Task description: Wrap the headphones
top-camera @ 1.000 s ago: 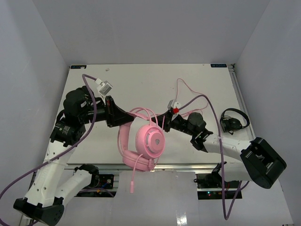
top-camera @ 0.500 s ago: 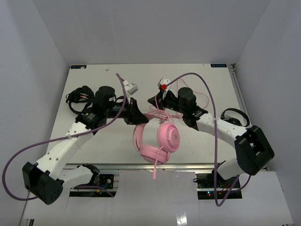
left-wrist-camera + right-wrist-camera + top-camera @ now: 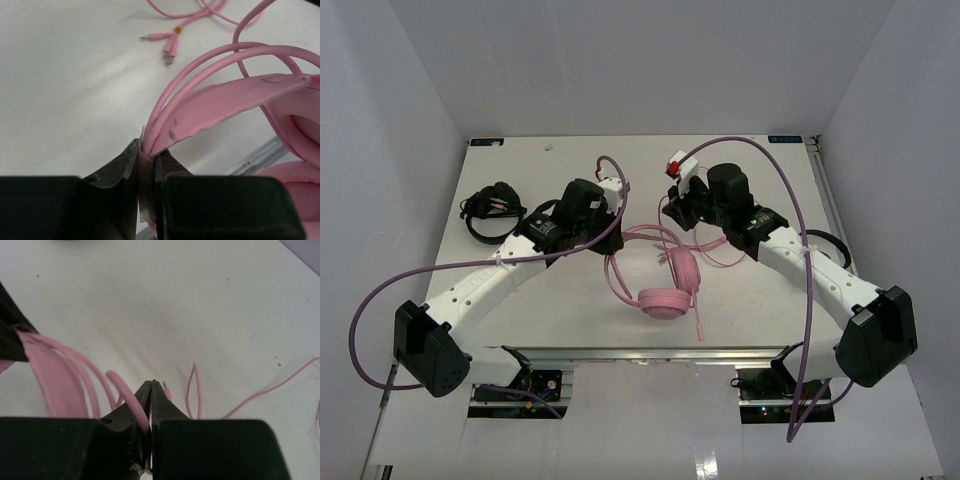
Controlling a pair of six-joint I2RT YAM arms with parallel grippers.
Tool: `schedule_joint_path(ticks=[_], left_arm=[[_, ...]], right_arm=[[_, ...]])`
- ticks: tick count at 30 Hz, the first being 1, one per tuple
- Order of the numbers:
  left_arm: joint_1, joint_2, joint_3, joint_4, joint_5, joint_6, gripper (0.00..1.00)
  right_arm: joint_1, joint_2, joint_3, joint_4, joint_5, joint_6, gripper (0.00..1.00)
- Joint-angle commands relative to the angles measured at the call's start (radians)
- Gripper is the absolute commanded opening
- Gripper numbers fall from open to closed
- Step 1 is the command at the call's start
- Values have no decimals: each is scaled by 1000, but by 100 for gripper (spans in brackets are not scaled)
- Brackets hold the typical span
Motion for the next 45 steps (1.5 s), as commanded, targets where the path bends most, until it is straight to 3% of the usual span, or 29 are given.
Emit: schedule_joint_path(ticks=[1,9,13,25,37,45], left_arm=[[-49,43,111,-104,-331,-15,0],[-86,149,169,-224,-723,-78,0],[-87,179,196,-288,-832,-136,0],[-92,162,268,-307,-888,-257,0],[-92,102,291,-342,-958,-387,0],[-92,51,295,-324,-924,-466,0]], right_arm=[[0,-43,63,-170,-53,10,8],[15,-90,41,-181,-258,40,8],[26,-110,22,-171,-394,48,8],[111,-105,-176,79,-499,236,8],[181,-86,-311,361,-577,373,17],[258,-48,-352,466,-402,415,14]])
